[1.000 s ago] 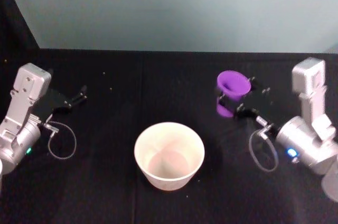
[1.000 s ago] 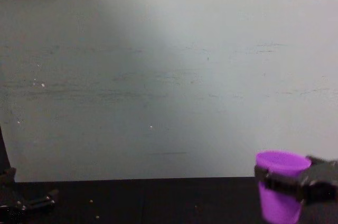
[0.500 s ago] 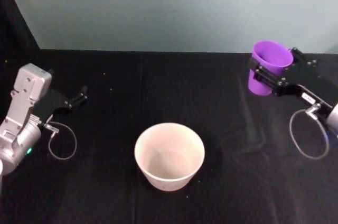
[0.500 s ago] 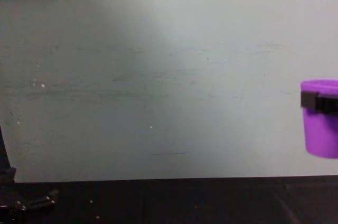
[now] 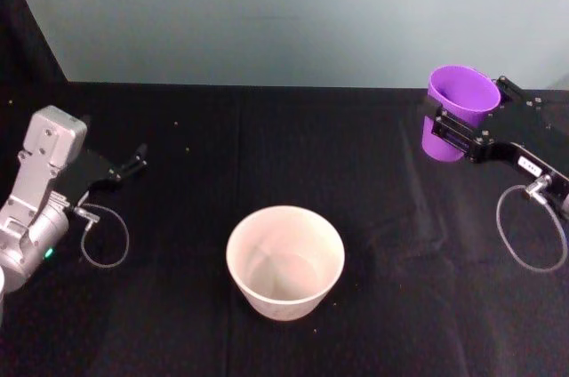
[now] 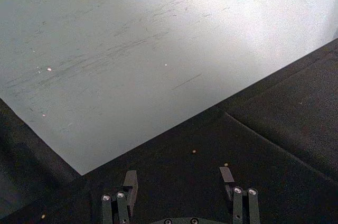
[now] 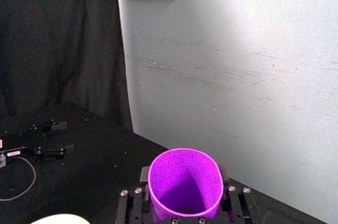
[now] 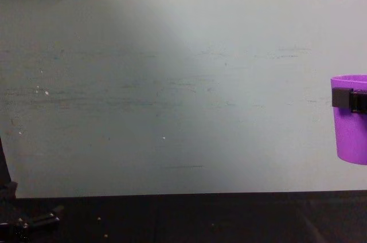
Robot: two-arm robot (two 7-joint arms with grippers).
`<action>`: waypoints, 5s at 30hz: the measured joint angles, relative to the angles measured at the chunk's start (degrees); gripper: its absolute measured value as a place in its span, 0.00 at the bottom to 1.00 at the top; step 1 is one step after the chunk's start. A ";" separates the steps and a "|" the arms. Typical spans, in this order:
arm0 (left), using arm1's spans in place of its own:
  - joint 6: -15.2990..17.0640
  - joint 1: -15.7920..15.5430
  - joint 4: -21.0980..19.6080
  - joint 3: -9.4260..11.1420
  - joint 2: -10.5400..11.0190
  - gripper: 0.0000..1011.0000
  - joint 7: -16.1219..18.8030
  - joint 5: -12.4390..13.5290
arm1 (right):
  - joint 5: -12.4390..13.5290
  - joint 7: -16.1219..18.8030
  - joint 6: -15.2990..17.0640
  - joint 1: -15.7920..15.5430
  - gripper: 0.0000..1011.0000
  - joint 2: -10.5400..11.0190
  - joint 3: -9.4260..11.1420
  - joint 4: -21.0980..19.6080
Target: Pick up the cup and pour the mung beans from the cup into the bowl.
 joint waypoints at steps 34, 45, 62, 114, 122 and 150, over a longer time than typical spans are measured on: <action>0.00 0.00 0.00 0.00 0.00 1.00 0.00 0.00 | -0.34 -0.04 -0.26 0.23 0.72 -0.23 -0.18 0.40; 0.00 0.00 0.00 0.00 0.00 1.00 0.00 0.00 | -0.34 -0.04 -0.27 0.23 0.72 -0.24 -0.18 0.40; 0.00 0.00 0.00 0.00 0.00 1.00 0.00 0.00 | -0.34 -0.04 -0.27 0.23 0.72 -0.24 -0.18 0.40; 0.00 0.00 0.00 0.00 0.00 1.00 0.00 0.00 | -0.33 -0.04 -0.26 0.23 0.72 -0.23 -0.18 0.39; 0.00 0.00 0.00 0.00 0.00 1.00 0.00 0.00 | -0.33 -0.04 -0.27 0.22 0.72 -0.23 -0.19 0.39; 0.00 0.00 0.00 0.00 0.00 1.00 0.00 0.00 | -0.34 -0.04 -0.26 0.23 0.72 -0.23 -0.18 0.40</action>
